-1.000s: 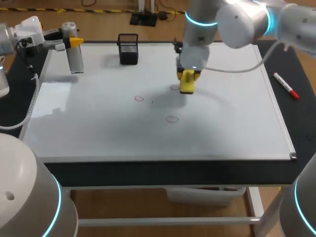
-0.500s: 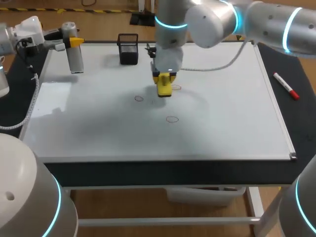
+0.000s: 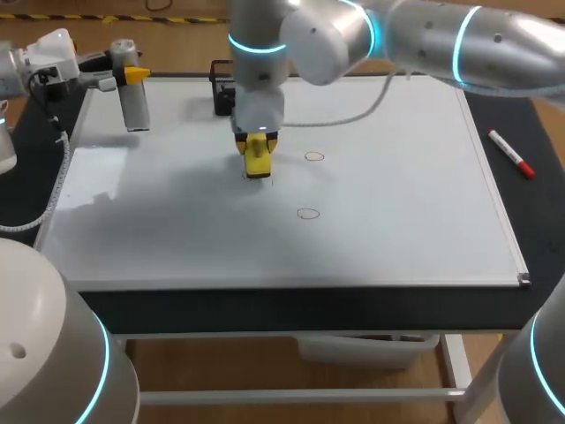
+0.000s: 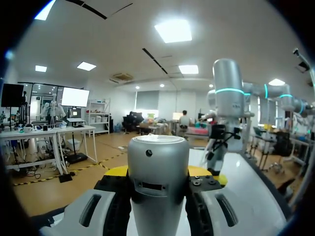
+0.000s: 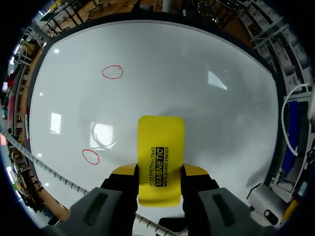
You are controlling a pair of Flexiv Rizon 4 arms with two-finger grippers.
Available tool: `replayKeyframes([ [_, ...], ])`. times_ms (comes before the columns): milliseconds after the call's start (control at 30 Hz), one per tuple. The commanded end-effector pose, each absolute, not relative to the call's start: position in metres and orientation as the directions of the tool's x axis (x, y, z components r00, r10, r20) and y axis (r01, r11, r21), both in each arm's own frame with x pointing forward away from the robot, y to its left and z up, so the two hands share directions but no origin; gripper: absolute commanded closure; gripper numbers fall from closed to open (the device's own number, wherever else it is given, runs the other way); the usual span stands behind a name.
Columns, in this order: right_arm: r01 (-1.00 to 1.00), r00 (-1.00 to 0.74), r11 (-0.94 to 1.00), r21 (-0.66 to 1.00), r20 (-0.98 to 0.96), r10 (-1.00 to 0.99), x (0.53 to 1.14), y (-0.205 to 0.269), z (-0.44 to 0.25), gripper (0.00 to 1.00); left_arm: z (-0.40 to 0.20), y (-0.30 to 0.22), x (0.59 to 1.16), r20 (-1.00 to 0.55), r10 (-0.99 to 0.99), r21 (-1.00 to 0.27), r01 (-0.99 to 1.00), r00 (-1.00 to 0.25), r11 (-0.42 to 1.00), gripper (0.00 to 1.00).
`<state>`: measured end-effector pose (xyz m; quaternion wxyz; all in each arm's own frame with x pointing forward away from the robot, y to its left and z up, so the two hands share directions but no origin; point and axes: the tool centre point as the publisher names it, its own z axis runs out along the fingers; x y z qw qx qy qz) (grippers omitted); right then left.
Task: Pick up the inspection probe, press it on each red-marked spot on the whiteboard one by one, put down the probe, pick up the eraser, and wipe off all the red marks.
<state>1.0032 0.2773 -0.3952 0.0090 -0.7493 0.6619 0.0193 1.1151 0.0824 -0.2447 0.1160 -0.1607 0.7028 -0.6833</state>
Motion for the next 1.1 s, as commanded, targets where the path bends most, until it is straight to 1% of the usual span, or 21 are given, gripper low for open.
replayKeyframes([
  [33,-0.991,0.135,-0.135,0.023,0.011,-0.991,1.008,0.291,-0.405,1.0,-0.244,0.082,1.116,0.055,-0.383,-0.998,-0.066,-0.922,0.014,1.0],
  [267,-0.986,0.166,-0.165,0.029,0.009,-0.986,1.008,0.301,-0.413,1.0,-0.244,0.082,1.116,0.055,-0.383,-0.998,-0.066,-0.922,0.014,1.0],
  [700,-0.986,0.165,-0.164,0.039,0.007,-0.986,1.007,0.305,-0.42,1.0,-0.244,0.082,1.116,0.055,-0.383,-0.998,-0.066,-0.922,0.014,1.0],
  [1100,-0.991,0.133,-0.133,0.034,0.004,-0.991,1.006,0.292,-0.423,1.0,-0.244,0.082,1.116,0.055,-0.383,-0.998,-0.066,-0.922,0.014,1.0],
])
